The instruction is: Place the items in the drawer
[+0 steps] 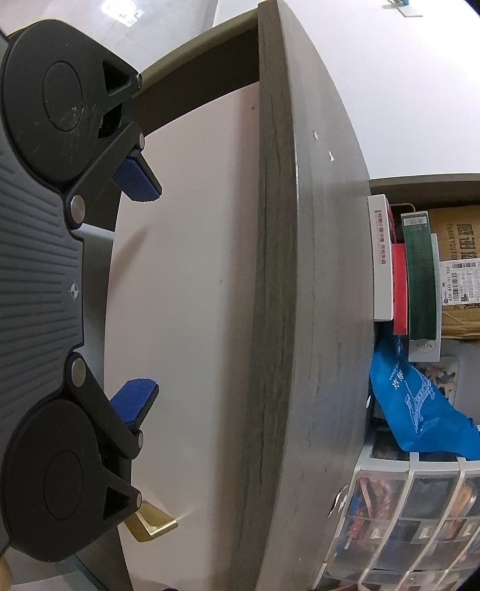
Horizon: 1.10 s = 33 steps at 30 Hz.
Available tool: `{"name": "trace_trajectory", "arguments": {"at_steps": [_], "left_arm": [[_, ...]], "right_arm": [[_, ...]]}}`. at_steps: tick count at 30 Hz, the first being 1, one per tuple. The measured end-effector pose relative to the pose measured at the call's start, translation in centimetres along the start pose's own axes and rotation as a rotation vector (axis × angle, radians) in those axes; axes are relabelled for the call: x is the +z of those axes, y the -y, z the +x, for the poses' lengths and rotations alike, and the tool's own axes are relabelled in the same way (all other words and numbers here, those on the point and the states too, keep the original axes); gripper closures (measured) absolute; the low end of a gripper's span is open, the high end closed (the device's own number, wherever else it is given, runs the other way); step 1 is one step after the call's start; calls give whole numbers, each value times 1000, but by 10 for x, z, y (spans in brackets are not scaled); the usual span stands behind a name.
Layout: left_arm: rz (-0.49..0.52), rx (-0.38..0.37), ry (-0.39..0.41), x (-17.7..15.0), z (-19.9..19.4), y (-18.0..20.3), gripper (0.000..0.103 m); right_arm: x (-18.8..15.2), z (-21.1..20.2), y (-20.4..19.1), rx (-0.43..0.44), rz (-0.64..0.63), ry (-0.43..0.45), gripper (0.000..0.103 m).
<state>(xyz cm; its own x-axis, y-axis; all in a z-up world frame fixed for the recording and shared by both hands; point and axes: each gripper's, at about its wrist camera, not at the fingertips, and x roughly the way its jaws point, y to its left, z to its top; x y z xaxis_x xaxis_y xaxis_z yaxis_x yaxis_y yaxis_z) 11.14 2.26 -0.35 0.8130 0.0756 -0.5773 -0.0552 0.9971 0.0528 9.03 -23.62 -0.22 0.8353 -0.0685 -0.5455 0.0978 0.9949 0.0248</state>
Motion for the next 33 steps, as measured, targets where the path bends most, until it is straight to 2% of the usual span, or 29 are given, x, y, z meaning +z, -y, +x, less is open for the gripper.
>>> {"name": "trace_trajectory", "arguments": {"at_steps": [19,33], "left_arm": [[48,-12,49,-6,3,7,0],[31,-18,66,-11,3,6,0]], "right_arm": [[-5,2,-3,-7,-7,32,0],[-9,1,-1,0,4,59,0]]}}
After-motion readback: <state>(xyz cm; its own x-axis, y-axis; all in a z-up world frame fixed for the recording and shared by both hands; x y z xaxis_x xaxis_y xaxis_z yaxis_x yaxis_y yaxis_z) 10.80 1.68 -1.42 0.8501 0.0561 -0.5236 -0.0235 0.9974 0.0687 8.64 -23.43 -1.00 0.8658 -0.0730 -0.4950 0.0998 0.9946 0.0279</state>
